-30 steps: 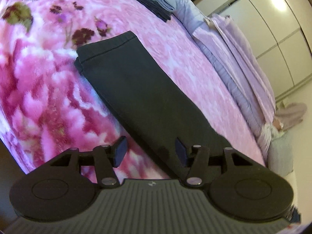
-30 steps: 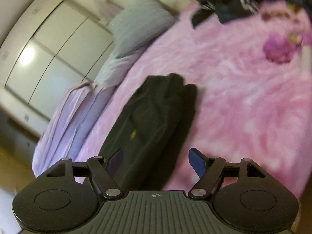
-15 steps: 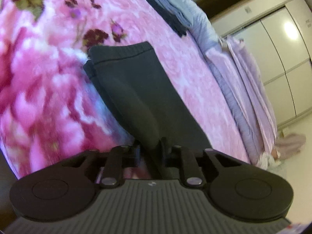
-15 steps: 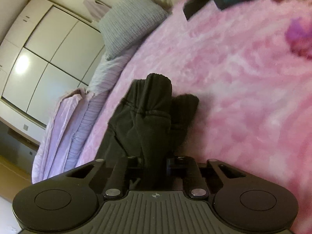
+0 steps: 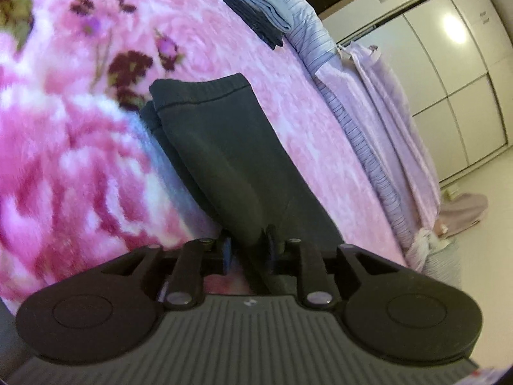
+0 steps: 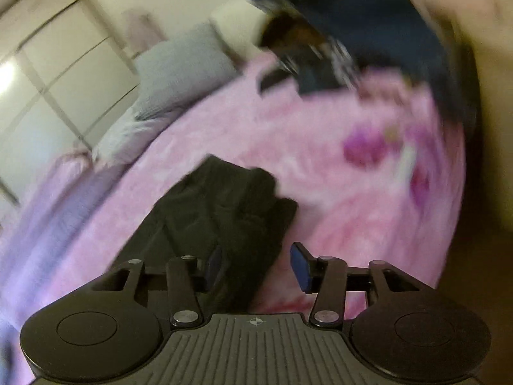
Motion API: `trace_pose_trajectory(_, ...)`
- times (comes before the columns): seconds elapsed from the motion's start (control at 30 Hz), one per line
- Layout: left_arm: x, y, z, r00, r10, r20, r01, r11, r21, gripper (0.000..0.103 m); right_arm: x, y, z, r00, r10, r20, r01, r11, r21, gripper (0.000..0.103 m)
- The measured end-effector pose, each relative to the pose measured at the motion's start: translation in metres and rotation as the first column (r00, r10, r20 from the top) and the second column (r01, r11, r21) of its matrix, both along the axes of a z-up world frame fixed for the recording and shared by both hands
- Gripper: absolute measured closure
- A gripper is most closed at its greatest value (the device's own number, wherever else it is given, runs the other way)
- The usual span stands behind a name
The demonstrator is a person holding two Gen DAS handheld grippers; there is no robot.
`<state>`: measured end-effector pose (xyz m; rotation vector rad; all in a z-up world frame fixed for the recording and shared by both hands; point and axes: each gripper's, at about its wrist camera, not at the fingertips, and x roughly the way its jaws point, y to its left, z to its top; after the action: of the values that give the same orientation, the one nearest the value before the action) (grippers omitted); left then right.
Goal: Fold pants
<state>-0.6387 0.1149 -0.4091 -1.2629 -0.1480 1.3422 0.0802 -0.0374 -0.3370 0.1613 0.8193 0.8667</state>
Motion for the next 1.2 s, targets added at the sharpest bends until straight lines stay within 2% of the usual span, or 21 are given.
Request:
trace_pose_trajectory(0.07, 0.007, 0.0, 0.003, 1.0, 0.0, -0.023, 0.0, 1.0, 0.025, 0.075, -0.036, 0.008, 0.011, 0.99, 0.067, 0.121, -0.064, 0.998, -0.025, 0.057)
trace_pose_trajectory(0.13, 0.011, 0.002, 0.006, 0.998, -0.01, -0.065, 0.012, 1.0, 0.028, 0.077, -0.077, 0.022, 0.016, 0.962, 0.172, 0.213, -0.159, 0.984, -0.077, 0.057)
trace_pose_trajectory(0.17, 0.009, 0.003, 0.006, 0.998, -0.014, -0.065, 0.015, 1.0, 0.026, 0.078, -0.1, 0.032, 0.018, 0.94, 0.24, 0.243, -0.22, 0.97, -0.104, 0.057)
trace_pose_trajectory(0.23, 0.001, 0.004, 0.004, 0.999, -0.022, -0.035, 0.023, 0.999, 0.025, 0.078, -0.154, 0.05, 0.018, 0.873, 0.403, 0.275, -0.375, 0.914, -0.152, 0.057)
trace_pose_trajectory(0.27, -0.002, 0.004, 0.003, 0.999, -0.021, -0.025, 0.022, 0.999, 0.027, 0.078, -0.184, 0.058, 0.016, 0.828, 0.488, 0.275, -0.456, 0.872, -0.176, 0.057)
trace_pose_trajectory(0.33, -0.007, 0.002, 0.002, 1.0, -0.021, -0.016, 0.021, 0.999, 0.035, 0.079, -0.251, 0.07, 0.008, 0.717, 0.645, 0.265, -0.61, 0.764, -0.212, 0.057)
trace_pose_trajectory(0.43, -0.011, -0.003, 0.003, 1.0, -0.013, -0.016, 0.014, 0.999, 0.044, 0.079, -0.348, 0.087, -0.009, 0.511, 0.822, 0.25, -0.762, 0.568, -0.31, 0.057)
trace_pose_trajectory(0.5, -0.016, -0.004, 0.001, 1.0, 0.002, -0.001, -0.002, 0.999, 0.05, 0.079, -0.396, 0.093, -0.017, 0.432, 0.856, 0.285, -0.782, 0.513, -0.355, 0.057)
trace_pose_trajectory(0.53, -0.019, -0.005, -0.001, 1.0, 0.01, 0.014, -0.011, 0.999, 0.051, 0.079, -0.41, 0.094, -0.02, 0.411, 0.86, 0.302, -0.788, 0.502, -0.358, 0.057)
trace_pose_trajectory(0.6, -0.019, -0.005, -0.003, 0.999, 0.023, 0.031, -0.025, 0.998, 0.058, 0.079, -0.43, 0.096, -0.03, 0.398, 0.859, 0.321, -0.784, 0.5, -0.366, 0.057)
trace_pose_trajectory(0.63, -0.018, -0.004, -0.003, 1.0, 0.019, 0.016, -0.02, 0.998, 0.061, 0.079, -0.43, 0.102, -0.036, 0.407, 0.858, 0.314, -0.778, 0.505, -0.372, 0.057)
trace_pose_trajectory(0.77, -0.011, 0.001, 0.0, 0.999, 0.016, -0.034, -0.013, 0.997, 0.071, 0.082, -0.428, 0.102, -0.048, 0.449, 0.832, 0.328, -0.748, 0.55, -0.372, 0.056)
trace_pose_trajectory(0.8, -0.011, 0.003, 0.0, 0.999, 0.017, -0.034, -0.014, 0.998, 0.069, 0.082, -0.427, 0.102, -0.047, 0.459, 0.831, 0.315, -0.748, 0.553, -0.367, 0.056)
trace_pose_trajectory(0.87, -0.012, 0.004, -0.001, 1.0, 0.018, -0.024, -0.016, 0.998, 0.066, 0.083, -0.424, 0.104, -0.041, 0.5, 0.827, 0.257, -0.757, 0.561, -0.335, 0.056)
trace_pose_trajectory(0.9, -0.012, 0.004, -0.001, 1.0, 0.016, -0.025, -0.014, 0.998, 0.067, 0.082, -0.427, 0.104, -0.039, 0.501, 0.829, 0.249, -0.757, 0.559, -0.338, 0.056)
trace_pose_trajectory(1.0, -0.007, 0.004, 0.001, 0.997, 0.012, -0.08, -0.005, 0.997, 0.076, 0.086, -0.438, 0.1, -0.043, 0.428, 0.84, 0.334, -0.746, 0.536, -0.395, 0.055)
trace_pose_trajectory(1.03, -0.003, 0.004, 0.005, 0.994, 0.009, -0.112, 0.0, 0.997, 0.08, 0.088, -0.436, 0.098, -0.042, 0.433, 0.841, 0.325, -0.749, 0.536, -0.389, 0.055)
trace_pose_trajectory(1.07, -0.001, 0.005, 0.009, 0.99, 0.001, -0.142, 0.012, 0.996, 0.087, 0.089, -0.429, 0.101, -0.041, 0.454, 0.844, 0.284, -0.763, 0.533, -0.364, 0.055)
trace_pose_trajectory(1.13, 0.006, 0.007, 0.022, 0.976, -0.023, -0.216, 0.049, 0.992, 0.115, 0.092, -0.4, 0.104, -0.031, 0.518, 0.843, 0.147, -0.799, 0.538, -0.269, 0.055)
trace_pose_trajectory(1.17, 0.012, 0.008, 0.03, 0.964, -0.037, -0.264, 0.074, 0.989, 0.129, 0.092, -0.381, 0.103, -0.025, 0.556, 0.827, 0.083, -0.802, 0.56, -0.21, 0.055)
trace_pose_trajectory(1.2, 0.018, 0.009, 0.039, 0.947, -0.053, -0.316, 0.104, 0.983, 0.148, 0.092, -0.359, 0.101, -0.02, 0.6, 0.799, 0.03, -0.787, 0.597, -0.155, 0.055)
